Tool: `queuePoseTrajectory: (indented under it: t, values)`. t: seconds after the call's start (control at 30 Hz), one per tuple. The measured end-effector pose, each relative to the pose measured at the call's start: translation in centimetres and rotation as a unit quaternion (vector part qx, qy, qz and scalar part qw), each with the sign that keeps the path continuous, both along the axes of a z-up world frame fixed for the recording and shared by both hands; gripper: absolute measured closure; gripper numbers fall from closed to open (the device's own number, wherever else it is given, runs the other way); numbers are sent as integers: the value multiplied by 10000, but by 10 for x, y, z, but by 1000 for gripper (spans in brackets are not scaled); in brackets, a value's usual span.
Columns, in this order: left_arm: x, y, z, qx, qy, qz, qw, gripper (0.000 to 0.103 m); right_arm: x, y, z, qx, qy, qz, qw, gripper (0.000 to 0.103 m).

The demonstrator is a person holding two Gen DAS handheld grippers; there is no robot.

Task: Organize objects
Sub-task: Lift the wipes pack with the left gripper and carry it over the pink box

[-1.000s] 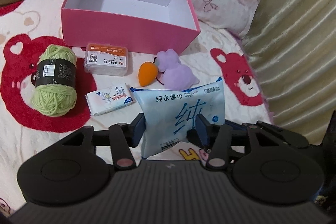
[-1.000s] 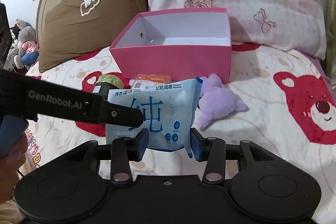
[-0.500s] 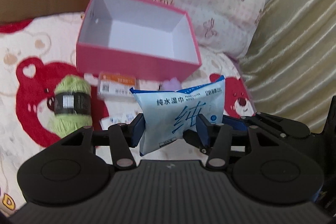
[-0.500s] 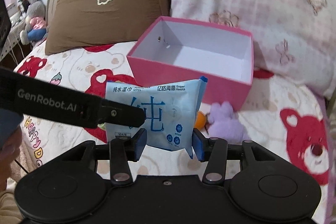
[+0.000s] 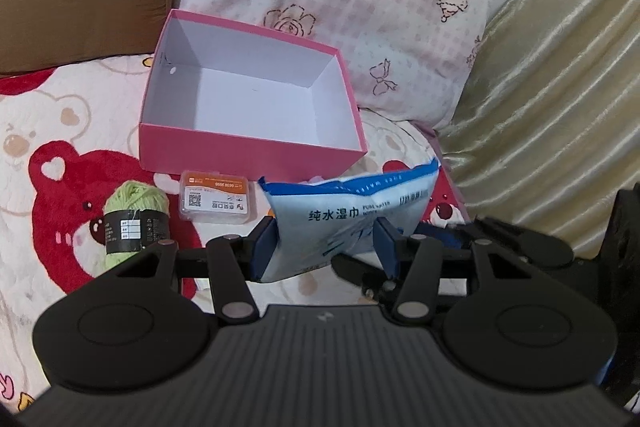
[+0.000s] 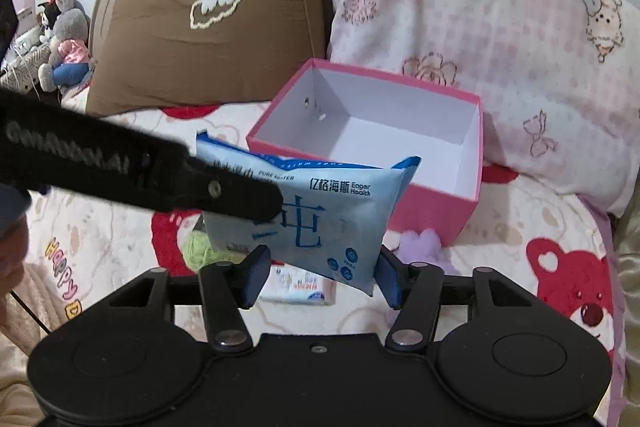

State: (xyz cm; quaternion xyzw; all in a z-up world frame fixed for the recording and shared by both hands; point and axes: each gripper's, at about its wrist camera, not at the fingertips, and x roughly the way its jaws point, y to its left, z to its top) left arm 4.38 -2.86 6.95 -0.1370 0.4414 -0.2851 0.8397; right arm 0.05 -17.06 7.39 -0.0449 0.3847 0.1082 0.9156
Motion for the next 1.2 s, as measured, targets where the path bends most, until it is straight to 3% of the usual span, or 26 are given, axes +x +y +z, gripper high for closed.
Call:
queuePoseTrajectory:
  t: [0.4,0.57,0.63,0.83,0.87,1.0,1.2]
  values:
    - [43,-12,15,-75,12,-13,10000,53,45,-6,34,-297,194,144,9993,40]
    - [61,-5,23,-235,-112,105,9996,53,48,-4,46,-538,-432,359,9970,41]
    - [69,-1,22,-237,-124,137,9995,53,49,-5,44,-390,-604,355,9968,41]
    - [95,-1,16,-415,-1,60,9991,52,61,-11,45,-263,-789,290,9961,52]
    - [99,-2,15,-436,-7,35,9990,52,64,-12,45,-288,-779,275,9962,60]
    - [114,-4,13,-536,-33,-2,9986,54,79,-26,47,-174,-722,152,9971,75]
    - [146,-19,9,-379,-100,0,9992,55,114,-47,43,218,-381,-112,9990,80]
